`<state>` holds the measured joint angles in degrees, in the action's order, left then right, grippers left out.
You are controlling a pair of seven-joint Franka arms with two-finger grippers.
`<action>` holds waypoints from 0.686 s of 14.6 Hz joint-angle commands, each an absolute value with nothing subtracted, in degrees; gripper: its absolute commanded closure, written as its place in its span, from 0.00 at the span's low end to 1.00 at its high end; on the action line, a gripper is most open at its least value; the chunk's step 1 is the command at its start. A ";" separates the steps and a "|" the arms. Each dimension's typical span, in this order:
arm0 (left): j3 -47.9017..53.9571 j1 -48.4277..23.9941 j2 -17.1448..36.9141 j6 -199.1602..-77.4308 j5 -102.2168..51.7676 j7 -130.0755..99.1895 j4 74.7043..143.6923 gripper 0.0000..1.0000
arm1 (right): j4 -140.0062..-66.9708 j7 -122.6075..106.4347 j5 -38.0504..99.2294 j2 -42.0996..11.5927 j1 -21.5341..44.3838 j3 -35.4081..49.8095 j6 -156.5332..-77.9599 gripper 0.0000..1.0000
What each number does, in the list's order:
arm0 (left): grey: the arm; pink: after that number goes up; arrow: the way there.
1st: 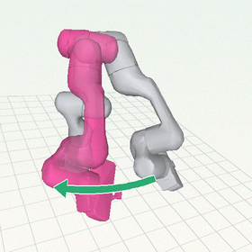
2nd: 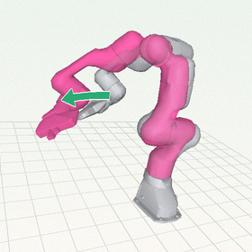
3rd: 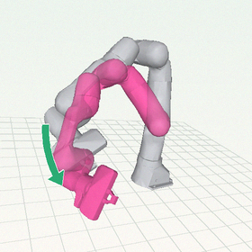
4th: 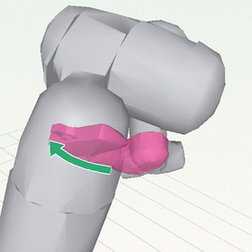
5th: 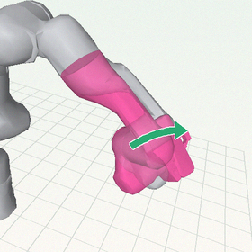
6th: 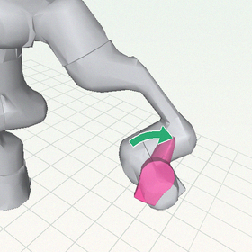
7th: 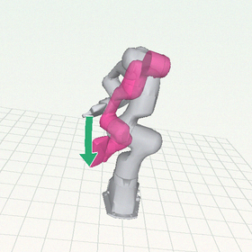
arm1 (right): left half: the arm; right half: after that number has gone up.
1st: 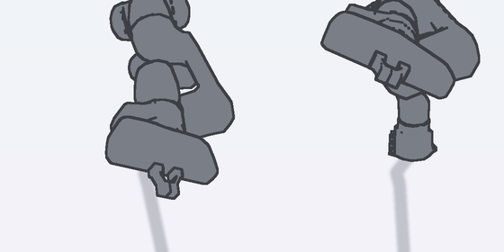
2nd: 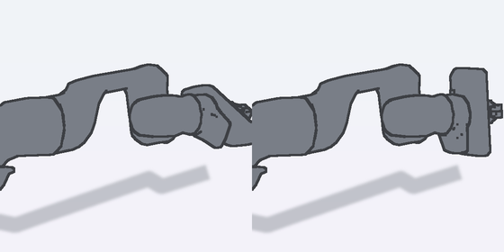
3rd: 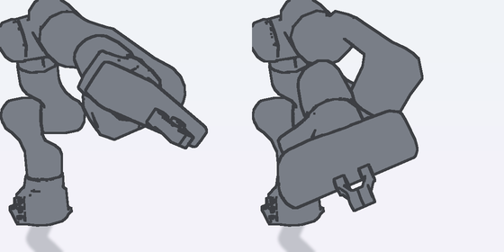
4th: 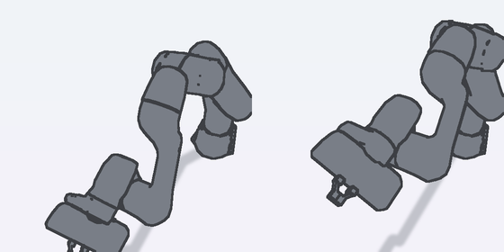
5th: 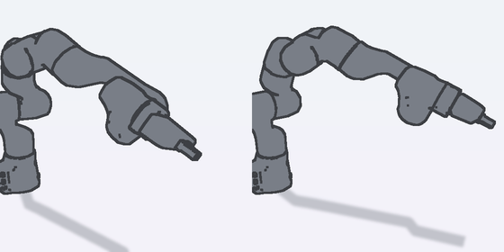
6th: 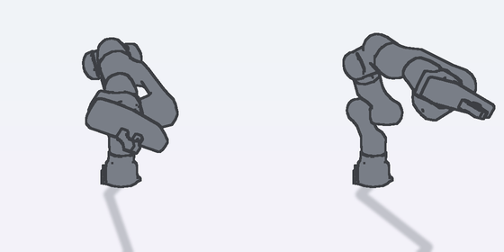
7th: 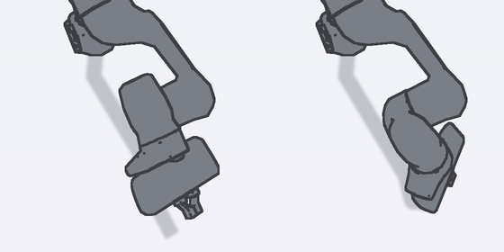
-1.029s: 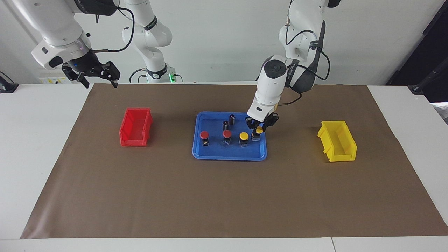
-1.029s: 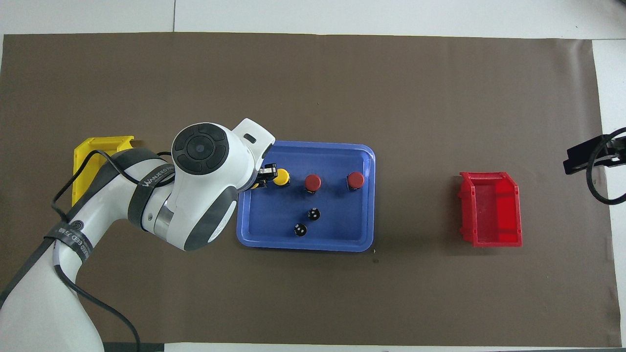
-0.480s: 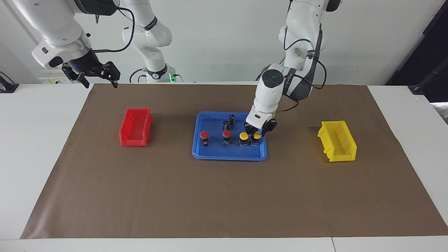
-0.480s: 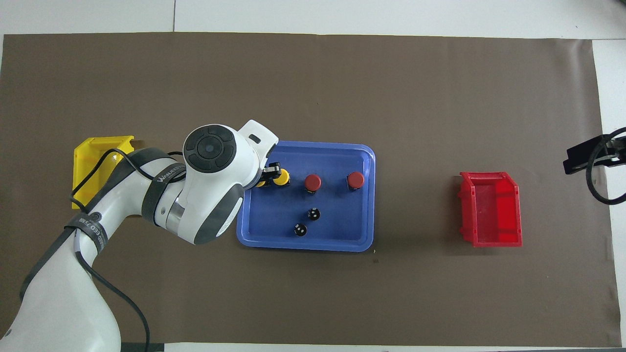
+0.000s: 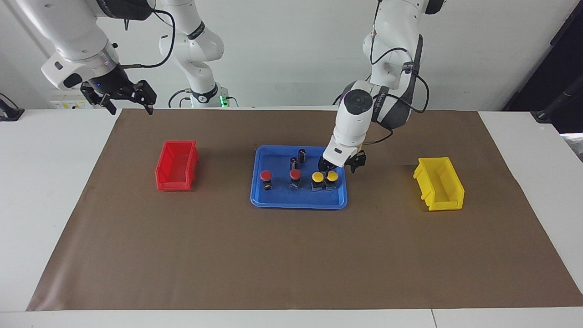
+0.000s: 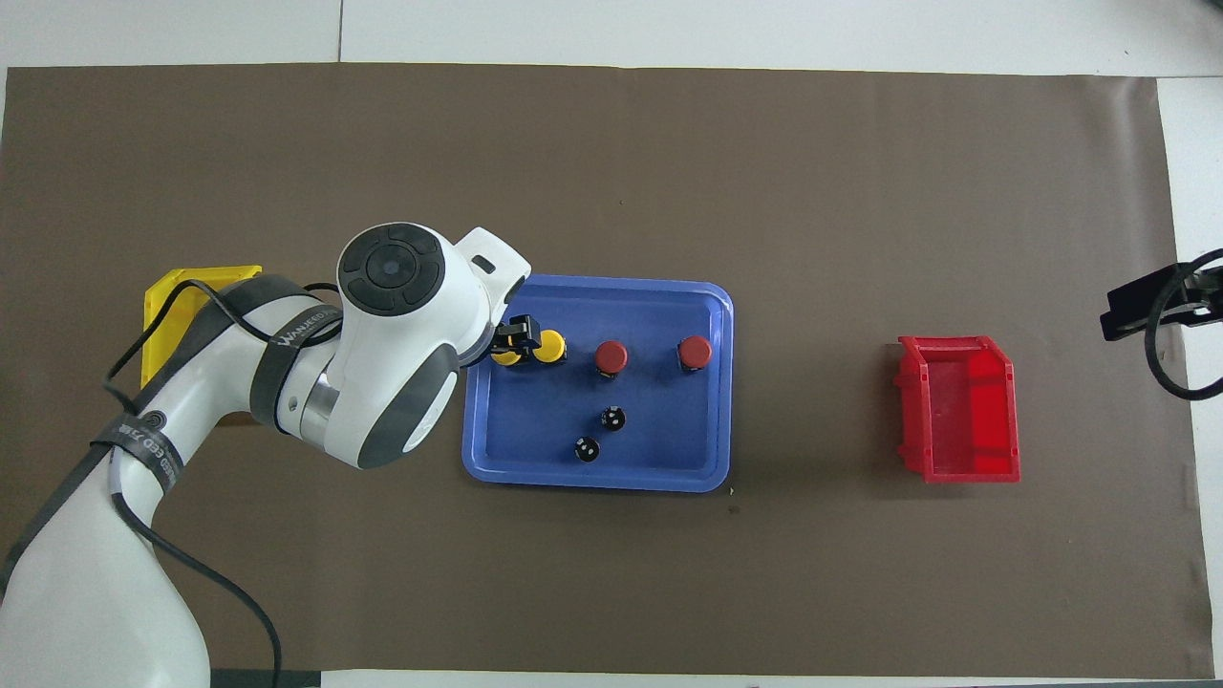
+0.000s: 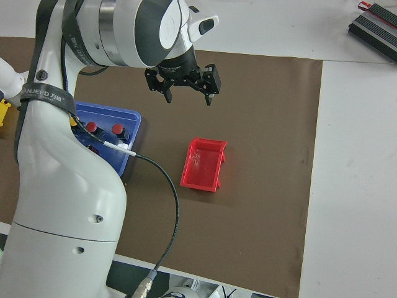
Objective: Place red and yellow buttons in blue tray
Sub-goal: 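Carry the yellow button into the blue tray with the left gripper, then release the yellow button and lift the left gripper back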
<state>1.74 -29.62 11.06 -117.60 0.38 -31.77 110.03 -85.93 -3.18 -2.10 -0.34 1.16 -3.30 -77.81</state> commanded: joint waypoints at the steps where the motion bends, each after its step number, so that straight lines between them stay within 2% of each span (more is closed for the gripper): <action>1: 1.49 -24.80 6.87 -111.55 -0.26 -23.85 109.08 0.00 | -86.92 -4.39 -1.93 0.44 0.44 -2.81 -78.66 0.00; 7: 1.06 -13.65 -0.78 -103.46 -0.09 -12.40 106.36 0.00 | -86.84 -4.31 -2.02 0.44 0.44 -2.81 -78.66 0.00; 10: 0.97 -10.29 -1.49 -96.26 -0.18 -5.21 101.79 0.00 | -86.84 -4.31 -2.02 0.35 0.44 -2.81 -78.75 0.00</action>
<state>0.75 -11.85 -1.19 -101.00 0.38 -9.27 104.60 -85.93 -3.18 -2.10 -0.34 1.16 -3.31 -77.81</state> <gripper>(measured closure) 0.000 0.000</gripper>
